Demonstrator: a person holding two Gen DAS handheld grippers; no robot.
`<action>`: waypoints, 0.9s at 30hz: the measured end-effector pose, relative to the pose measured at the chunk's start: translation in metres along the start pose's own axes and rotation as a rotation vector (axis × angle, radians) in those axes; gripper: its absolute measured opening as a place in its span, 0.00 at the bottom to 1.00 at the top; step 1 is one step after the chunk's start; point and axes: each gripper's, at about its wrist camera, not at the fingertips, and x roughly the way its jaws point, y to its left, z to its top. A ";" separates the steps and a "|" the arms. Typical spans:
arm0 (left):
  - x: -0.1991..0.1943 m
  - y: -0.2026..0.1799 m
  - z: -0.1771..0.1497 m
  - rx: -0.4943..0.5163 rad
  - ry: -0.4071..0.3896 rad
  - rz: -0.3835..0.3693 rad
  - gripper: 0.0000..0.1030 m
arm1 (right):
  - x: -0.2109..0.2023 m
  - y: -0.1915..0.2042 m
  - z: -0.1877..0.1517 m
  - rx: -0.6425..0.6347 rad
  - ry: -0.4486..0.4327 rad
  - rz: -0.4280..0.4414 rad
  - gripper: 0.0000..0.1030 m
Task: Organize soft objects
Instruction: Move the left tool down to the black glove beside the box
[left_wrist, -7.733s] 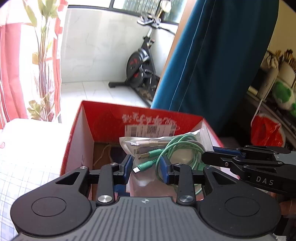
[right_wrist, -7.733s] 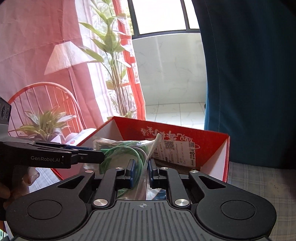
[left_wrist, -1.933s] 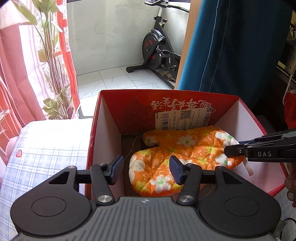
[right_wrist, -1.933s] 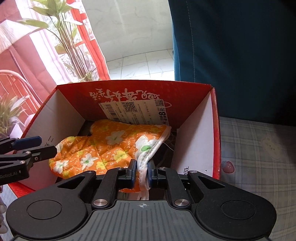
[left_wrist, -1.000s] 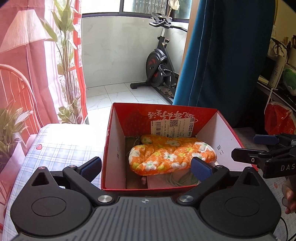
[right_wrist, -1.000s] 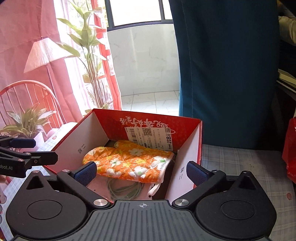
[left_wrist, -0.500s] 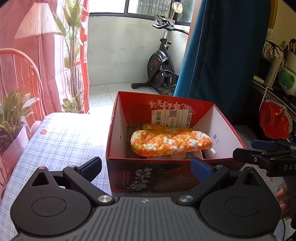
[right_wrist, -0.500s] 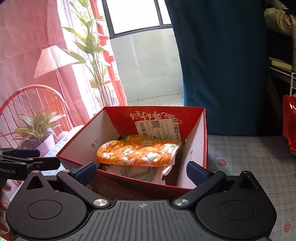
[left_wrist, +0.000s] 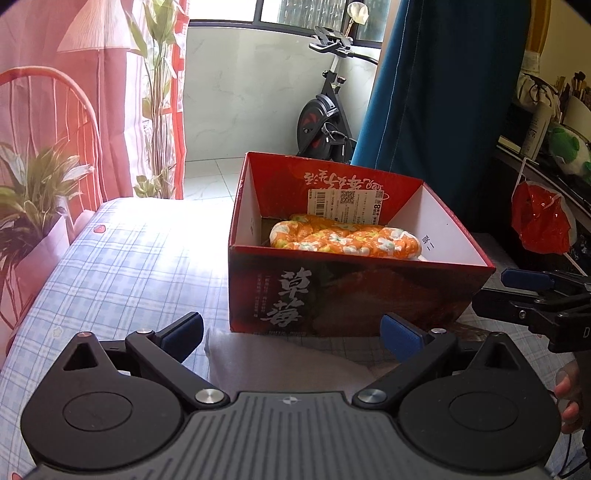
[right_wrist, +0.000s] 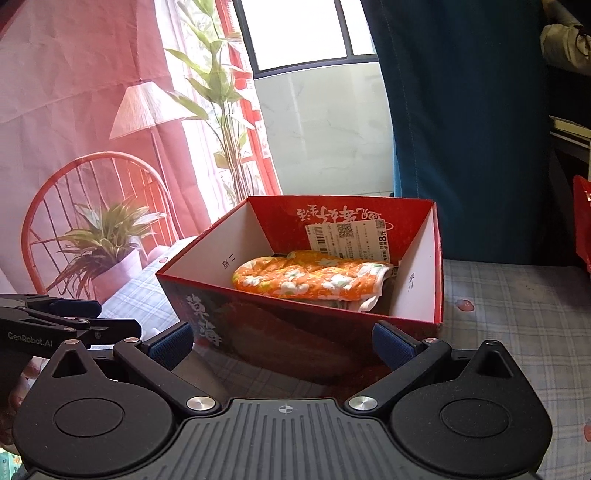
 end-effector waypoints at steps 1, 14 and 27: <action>-0.001 0.000 -0.003 -0.001 0.001 0.001 1.00 | -0.001 0.001 -0.003 0.003 0.007 0.013 1.00; -0.009 -0.003 -0.043 0.019 0.036 -0.002 0.99 | -0.015 0.018 -0.048 -0.051 0.058 -0.006 1.00; -0.015 0.011 -0.084 -0.037 0.122 0.003 0.93 | -0.018 0.004 -0.087 -0.003 0.140 -0.073 0.99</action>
